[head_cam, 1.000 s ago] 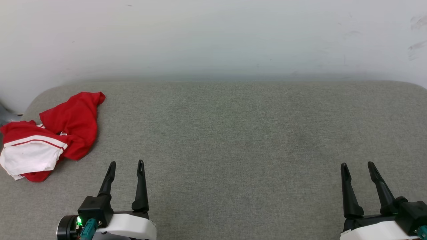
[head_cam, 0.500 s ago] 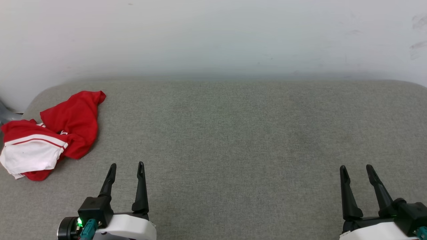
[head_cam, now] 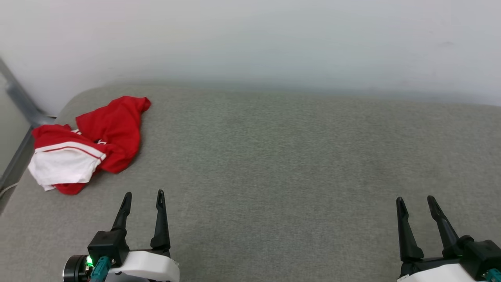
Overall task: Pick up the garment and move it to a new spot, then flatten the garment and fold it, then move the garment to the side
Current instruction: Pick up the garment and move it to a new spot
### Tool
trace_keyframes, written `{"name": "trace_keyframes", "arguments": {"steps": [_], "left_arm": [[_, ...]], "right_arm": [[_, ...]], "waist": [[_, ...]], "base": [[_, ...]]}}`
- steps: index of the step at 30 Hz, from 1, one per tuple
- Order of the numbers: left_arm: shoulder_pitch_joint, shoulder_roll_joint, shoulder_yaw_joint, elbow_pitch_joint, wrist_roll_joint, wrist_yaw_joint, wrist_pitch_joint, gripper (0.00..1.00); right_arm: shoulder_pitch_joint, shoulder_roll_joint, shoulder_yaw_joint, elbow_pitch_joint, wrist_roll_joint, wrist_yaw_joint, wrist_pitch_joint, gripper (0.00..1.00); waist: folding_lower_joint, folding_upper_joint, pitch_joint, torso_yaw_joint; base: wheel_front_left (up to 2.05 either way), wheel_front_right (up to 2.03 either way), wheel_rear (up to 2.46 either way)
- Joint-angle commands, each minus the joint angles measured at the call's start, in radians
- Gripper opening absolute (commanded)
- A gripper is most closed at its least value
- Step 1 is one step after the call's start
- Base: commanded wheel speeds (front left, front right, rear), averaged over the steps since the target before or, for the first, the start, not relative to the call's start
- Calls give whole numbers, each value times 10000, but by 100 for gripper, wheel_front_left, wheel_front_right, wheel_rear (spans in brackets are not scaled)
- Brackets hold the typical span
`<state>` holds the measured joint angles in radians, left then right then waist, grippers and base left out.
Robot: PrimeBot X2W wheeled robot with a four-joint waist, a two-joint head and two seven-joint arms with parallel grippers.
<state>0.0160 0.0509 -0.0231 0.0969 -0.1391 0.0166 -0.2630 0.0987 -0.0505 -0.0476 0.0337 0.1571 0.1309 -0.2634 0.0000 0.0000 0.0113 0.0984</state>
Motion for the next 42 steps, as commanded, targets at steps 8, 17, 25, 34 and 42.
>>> {"name": "trace_keyframes", "arguments": {"steps": [8, 17, 25, 34, 42], "left_arm": [[-62, -11, 176, 138, 90, 31, -28, 100], [-107, -11, 329, 194, 26, 72, -28, 100], [101, -12, 470, 147, -104, 160, -28, 100], [181, -12, 779, 159, -156, 79, -28, 100], [-42, -11, 1048, 277, -203, -72, -28, 100]], "right_arm": [[93, 6, 110, -89, -87, -3, -21, 100], [109, 6, 230, -113, -160, -3, -21, 100], [120, 6, 364, -102, -182, -3, -21, 100], [144, 6, 457, -102, -239, -5, -21, 100], [73, 6, 539, -108, -334, -3, -21, 100]], "waist": [[0, 0, 25, 1280], [0, 0, 47, 2368], [0, 0, 19, 3297], [0, 0, -1, 3816], [0, 0, 97, 3746]], "base": [[0, 0, 0], [0, 0, 0], [0, 0, 0], [0, 0, 0], [0, 0, 0]]}}
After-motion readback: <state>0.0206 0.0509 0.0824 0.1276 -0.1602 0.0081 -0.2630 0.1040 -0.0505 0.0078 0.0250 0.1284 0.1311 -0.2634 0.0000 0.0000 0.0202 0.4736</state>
